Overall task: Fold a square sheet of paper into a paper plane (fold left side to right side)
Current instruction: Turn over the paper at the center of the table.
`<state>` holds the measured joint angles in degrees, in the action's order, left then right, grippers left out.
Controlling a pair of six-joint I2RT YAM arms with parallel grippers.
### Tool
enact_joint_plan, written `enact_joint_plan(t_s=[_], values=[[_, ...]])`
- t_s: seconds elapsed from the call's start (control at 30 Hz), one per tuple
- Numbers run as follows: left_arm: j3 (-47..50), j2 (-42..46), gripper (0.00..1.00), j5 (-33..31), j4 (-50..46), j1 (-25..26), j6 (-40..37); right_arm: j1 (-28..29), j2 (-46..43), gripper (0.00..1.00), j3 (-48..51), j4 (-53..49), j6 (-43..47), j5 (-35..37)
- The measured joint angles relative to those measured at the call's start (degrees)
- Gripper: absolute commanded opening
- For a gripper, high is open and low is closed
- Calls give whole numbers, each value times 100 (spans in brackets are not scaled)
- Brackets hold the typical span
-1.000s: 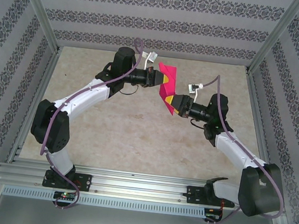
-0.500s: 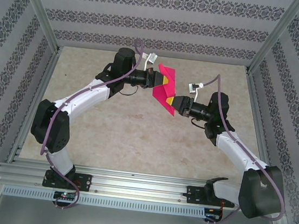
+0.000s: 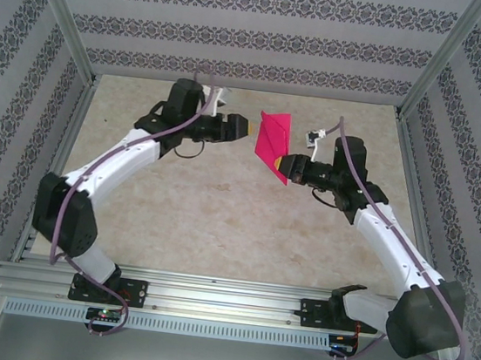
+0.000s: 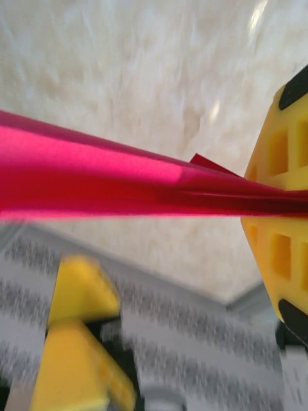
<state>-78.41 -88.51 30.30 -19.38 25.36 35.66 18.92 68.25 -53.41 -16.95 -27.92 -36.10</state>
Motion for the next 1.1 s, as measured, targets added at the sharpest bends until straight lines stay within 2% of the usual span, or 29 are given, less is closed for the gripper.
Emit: enact_joint_plan(t_s=[0.17, 0.3, 0.4, 0.53, 0.67, 0.8, 0.87, 0.97, 1.1], values=[[586, 1545, 82, -2138, -551, -50, -232, 1335, 328, 16, -1001, -1685, 997, 2603], [1163, 2524, 87, -3709, -807, -94, -83, 2363, 1373, 16, -1784, -2798, 1349, 4892], [1620, 2903, 88, -4400, -966, -258, 116, 2830, 2391, 16, -2225, -3512, 1440, 6255], [1976, 3056, 89, -4824, -1202, -437, 306, 3211, 3567, 18, -2621, -4194, 1480, 7471], [2013, 3056, 89, -4927, -1296, -476, 391, 3482, 4428, 20, -2986, -4625, 1502, 8183], [2013, 3003, 90, -4922, -1300, -511, 415, 3681, 5021, 26, -3265, -4789, 1572, 8472], [2013, 2922, 90, -4876, -1303, -516, 428, 3759, 5261, 32, -3368, -4843, 1587, 8474], [2013, 2756, 90, -4767, -1305, -540, 431, 3875, 5490, 46, -3414, -4876, 1606, 8413], [2013, 2415, 91, -4454, -1292, -579, 428, 4035, 5407, 63, -3335, -4769, 1639, 7967]])
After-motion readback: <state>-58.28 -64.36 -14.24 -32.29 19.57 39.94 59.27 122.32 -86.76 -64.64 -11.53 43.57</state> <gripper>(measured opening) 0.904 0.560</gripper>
